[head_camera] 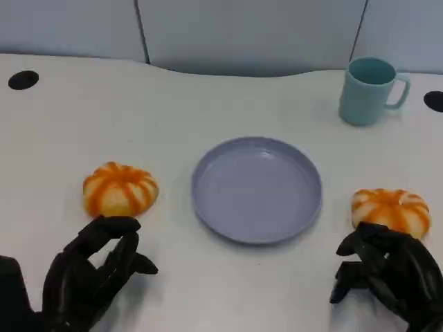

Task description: Grasp the bread from the table and place it into the plate.

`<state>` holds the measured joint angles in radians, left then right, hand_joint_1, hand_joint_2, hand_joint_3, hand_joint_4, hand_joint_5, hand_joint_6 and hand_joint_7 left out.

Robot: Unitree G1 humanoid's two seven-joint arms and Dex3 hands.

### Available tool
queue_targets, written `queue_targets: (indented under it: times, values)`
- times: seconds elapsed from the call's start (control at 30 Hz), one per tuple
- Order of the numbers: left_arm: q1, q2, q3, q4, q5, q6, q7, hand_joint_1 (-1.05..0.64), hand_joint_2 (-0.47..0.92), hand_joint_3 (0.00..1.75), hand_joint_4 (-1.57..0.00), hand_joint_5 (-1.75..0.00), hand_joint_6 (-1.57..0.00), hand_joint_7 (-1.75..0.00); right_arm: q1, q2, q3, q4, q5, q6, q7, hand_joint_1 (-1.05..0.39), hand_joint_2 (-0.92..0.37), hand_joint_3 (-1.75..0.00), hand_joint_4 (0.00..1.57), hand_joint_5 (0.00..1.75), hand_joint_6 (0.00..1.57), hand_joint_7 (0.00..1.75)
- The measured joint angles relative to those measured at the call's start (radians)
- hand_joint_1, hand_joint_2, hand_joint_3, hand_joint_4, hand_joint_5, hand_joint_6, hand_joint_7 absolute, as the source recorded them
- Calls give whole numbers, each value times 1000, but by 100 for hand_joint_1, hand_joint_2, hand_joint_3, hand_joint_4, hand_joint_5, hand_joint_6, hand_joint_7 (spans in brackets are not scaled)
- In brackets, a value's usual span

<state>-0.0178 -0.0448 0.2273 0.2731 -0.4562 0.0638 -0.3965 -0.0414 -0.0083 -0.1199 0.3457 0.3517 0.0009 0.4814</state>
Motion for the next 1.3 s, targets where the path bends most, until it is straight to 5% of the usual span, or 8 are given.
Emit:
queue_targets:
  times: [1.07, 1.2, 1.3]
  values:
    - [0, -2, 0, 0, 0, 0, 0, -25, 92, 44, -68, -150, -64, -124, -8, 0, -10, 25, 12, -6, 21, -96, -78, 0, 141, 87, 125, 80]
    - [0, 1, -4, 2, 14, -22, -2, -28, 92, 34, -69, -135, -71, -83, -8, 0, -10, 26, 11, -7, 21, -97, -79, 0, 143, 87, 125, 80]
    - [-1, 6, -15, 22, 54, -130, -26, -28, 92, 29, -68, -108, -82, -30, -8, 1, -9, 26, 10, -11, 21, -96, -79, -1, 143, 86, 125, 80]
